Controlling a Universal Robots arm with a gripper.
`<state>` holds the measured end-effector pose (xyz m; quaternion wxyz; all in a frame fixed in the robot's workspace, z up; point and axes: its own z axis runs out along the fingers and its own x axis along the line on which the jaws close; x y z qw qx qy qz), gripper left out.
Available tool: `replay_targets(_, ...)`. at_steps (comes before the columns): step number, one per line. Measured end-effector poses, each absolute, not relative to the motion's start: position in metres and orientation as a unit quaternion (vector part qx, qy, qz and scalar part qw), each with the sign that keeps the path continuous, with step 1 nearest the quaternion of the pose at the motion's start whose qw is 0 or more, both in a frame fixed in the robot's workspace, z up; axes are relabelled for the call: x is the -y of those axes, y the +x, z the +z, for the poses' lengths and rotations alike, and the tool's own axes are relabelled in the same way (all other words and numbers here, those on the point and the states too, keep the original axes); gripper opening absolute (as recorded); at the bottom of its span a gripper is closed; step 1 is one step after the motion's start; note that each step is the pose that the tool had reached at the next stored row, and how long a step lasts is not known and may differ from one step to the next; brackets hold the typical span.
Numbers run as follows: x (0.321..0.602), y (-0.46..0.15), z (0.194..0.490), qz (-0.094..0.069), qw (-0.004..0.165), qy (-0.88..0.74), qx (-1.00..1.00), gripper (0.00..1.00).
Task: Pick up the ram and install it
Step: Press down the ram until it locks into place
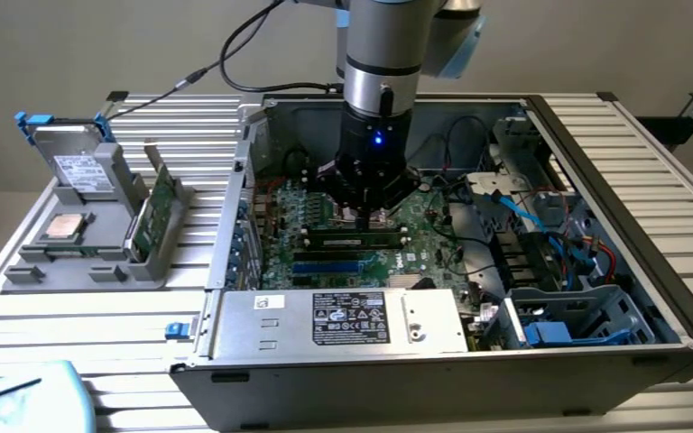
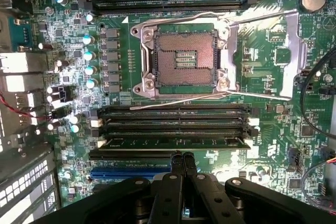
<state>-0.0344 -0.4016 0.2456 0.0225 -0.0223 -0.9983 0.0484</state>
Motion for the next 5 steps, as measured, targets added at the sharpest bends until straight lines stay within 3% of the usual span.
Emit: replay_targets(5, 0.4015, -0.0344, 0.2456, 0.048, 0.023, -0.022, 0.998, 0.11)
